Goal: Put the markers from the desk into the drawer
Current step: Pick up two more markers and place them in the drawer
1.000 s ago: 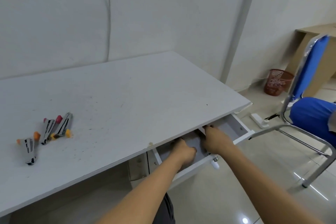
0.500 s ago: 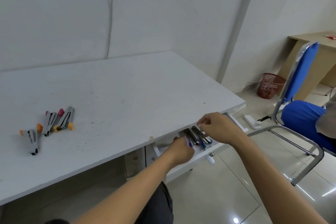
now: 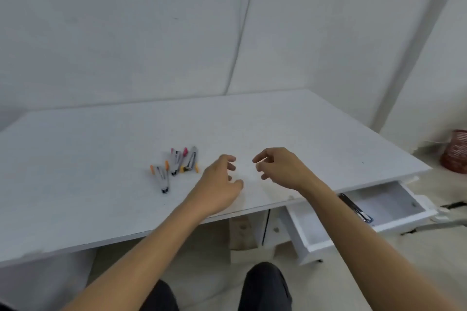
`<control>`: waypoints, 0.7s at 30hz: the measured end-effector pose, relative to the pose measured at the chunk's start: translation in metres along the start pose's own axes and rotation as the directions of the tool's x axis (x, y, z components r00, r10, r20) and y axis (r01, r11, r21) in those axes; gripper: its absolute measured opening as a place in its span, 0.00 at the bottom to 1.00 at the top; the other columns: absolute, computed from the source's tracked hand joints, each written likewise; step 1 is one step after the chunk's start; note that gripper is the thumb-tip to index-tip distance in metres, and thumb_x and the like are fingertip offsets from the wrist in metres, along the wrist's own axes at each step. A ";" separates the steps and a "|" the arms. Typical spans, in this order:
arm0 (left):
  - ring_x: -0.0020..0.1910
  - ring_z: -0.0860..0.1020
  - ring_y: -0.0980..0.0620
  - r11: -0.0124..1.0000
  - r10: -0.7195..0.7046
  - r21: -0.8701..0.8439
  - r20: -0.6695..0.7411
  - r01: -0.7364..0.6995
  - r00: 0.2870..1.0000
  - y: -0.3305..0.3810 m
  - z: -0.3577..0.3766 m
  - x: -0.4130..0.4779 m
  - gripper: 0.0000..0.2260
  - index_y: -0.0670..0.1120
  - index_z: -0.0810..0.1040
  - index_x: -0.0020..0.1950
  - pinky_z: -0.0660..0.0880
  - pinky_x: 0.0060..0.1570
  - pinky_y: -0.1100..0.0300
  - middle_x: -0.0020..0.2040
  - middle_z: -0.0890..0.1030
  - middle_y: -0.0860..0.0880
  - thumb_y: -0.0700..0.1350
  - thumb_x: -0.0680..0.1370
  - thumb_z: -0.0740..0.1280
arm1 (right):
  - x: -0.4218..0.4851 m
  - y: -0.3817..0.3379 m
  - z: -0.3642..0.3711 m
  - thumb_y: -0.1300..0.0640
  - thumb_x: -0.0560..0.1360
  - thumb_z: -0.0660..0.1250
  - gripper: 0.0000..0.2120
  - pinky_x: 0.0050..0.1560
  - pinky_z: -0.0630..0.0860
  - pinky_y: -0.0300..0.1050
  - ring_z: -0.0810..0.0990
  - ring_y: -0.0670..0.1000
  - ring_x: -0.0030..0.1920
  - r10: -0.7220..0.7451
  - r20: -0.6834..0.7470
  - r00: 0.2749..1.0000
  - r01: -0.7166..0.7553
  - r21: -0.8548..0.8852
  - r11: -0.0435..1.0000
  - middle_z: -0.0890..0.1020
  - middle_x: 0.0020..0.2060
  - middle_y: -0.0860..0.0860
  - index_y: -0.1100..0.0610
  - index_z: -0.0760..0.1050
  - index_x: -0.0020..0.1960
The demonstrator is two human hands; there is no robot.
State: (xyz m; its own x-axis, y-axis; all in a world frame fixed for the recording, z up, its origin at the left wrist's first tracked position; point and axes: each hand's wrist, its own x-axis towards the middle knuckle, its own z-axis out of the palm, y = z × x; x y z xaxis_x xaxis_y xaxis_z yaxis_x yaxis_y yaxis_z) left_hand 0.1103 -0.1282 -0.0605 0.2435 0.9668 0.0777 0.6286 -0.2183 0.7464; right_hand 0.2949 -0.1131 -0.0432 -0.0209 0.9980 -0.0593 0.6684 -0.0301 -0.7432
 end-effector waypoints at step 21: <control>0.58 0.76 0.45 0.735 -0.057 0.641 -0.271 0.224 0.961 -0.092 -0.066 0.042 0.16 0.47 0.73 0.62 0.66 0.60 0.48 0.53 0.82 0.48 0.53 0.77 0.62 | 0.041 -0.046 0.122 0.57 0.80 0.60 0.18 0.53 0.76 0.51 0.75 0.58 0.59 -0.296 -0.039 0.954 0.206 -0.631 0.748 0.73 0.63 0.54 0.57 0.67 0.69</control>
State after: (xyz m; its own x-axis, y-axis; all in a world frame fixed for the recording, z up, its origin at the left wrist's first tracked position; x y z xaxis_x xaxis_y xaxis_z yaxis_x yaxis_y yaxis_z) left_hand 0.0141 -0.0584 -0.0818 -0.0016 0.9774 0.2113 0.9894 -0.0292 0.1422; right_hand 0.1723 -0.0779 -0.0930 -0.1889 0.9636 0.1891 0.9648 0.2180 -0.1472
